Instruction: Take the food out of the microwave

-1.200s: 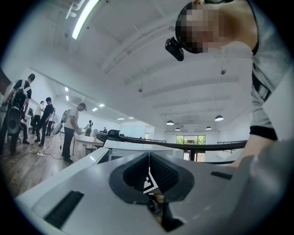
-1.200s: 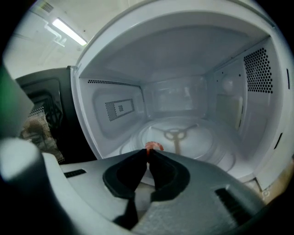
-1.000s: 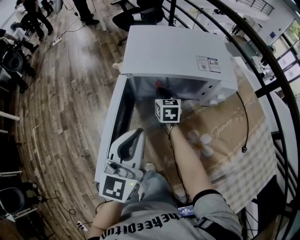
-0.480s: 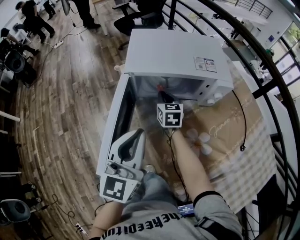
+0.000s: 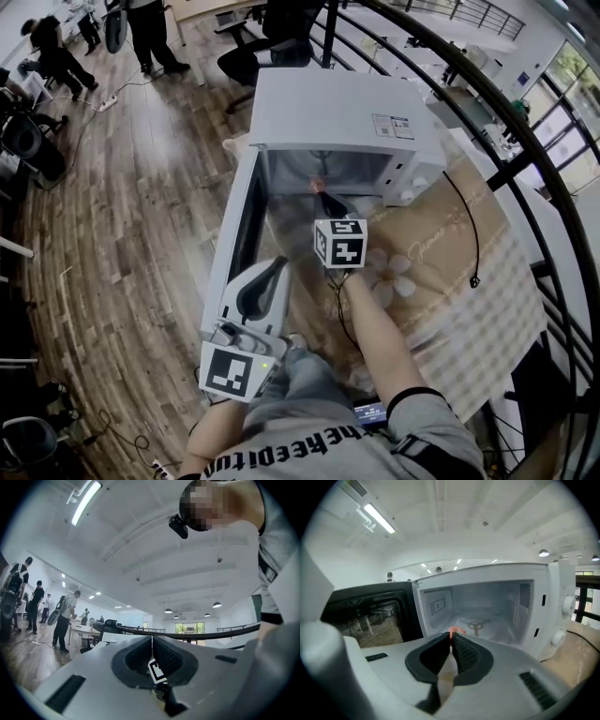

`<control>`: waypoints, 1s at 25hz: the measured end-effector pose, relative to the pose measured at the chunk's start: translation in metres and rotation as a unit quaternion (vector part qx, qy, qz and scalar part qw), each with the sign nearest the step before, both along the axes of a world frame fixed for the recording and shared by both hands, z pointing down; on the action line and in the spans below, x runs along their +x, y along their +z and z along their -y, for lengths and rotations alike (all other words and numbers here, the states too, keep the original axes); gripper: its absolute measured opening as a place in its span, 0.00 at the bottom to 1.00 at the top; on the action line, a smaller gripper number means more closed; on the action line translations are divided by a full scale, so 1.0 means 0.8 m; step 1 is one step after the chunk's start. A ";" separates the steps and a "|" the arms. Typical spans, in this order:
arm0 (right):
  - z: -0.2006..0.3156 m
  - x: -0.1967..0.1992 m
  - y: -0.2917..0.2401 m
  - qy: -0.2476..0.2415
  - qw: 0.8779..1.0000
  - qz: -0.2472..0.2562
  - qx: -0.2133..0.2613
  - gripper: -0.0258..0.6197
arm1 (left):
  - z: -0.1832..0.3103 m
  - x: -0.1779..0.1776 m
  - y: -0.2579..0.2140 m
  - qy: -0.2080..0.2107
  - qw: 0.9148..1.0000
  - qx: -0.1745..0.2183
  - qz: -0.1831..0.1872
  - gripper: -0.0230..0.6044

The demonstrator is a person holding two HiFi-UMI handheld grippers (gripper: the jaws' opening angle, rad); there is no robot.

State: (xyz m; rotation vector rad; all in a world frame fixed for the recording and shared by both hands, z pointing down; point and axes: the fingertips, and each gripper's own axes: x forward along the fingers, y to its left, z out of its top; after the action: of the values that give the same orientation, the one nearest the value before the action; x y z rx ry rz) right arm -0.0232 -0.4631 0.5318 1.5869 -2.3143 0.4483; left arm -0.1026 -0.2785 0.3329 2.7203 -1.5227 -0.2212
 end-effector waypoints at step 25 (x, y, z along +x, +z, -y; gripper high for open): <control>-0.190 0.010 -0.139 0.024 0.996 0.033 0.085 0.07 | -0.105 -0.049 -0.047 0.005 1.000 0.024 -0.008 0.05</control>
State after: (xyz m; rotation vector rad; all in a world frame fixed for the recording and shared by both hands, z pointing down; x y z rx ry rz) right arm -0.0153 -0.3112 0.4205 1.7336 -2.4246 0.3283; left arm -0.1422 -0.1946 0.2949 2.7546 -1.5194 -0.2838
